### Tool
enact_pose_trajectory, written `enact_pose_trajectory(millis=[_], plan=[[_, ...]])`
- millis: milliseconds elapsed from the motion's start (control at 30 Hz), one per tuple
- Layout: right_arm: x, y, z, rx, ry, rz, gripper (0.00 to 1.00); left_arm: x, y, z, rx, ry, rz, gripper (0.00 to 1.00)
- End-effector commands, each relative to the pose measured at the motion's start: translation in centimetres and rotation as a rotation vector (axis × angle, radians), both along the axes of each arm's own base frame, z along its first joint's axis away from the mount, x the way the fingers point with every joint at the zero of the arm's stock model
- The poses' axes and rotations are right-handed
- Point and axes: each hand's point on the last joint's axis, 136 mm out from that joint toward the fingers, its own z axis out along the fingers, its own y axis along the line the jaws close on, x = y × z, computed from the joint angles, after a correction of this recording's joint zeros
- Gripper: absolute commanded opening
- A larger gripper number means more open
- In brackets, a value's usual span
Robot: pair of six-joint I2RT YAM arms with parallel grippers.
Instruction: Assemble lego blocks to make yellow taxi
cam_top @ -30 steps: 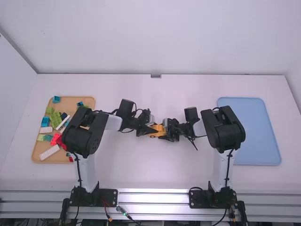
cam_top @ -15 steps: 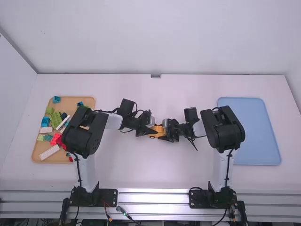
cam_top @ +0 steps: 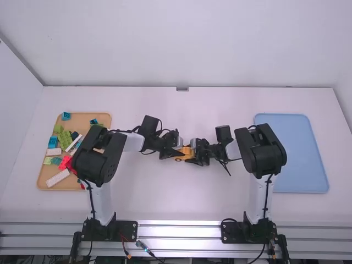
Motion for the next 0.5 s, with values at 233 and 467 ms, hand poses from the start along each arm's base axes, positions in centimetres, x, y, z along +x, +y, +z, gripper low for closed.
enact_pose_trajectory(millis=[233,467], plan=[[0.8,0.0,0.0,-0.005,-0.024,-0.009,0.59,-2.5,1.6,-5.8,0.165,0.085,0.029,0.27],[0.8,0.0,0.0,-0.006,-0.020,-0.010,0.59,-2.2,1.8,-5.0,0.127,0.083,0.032,0.36]])
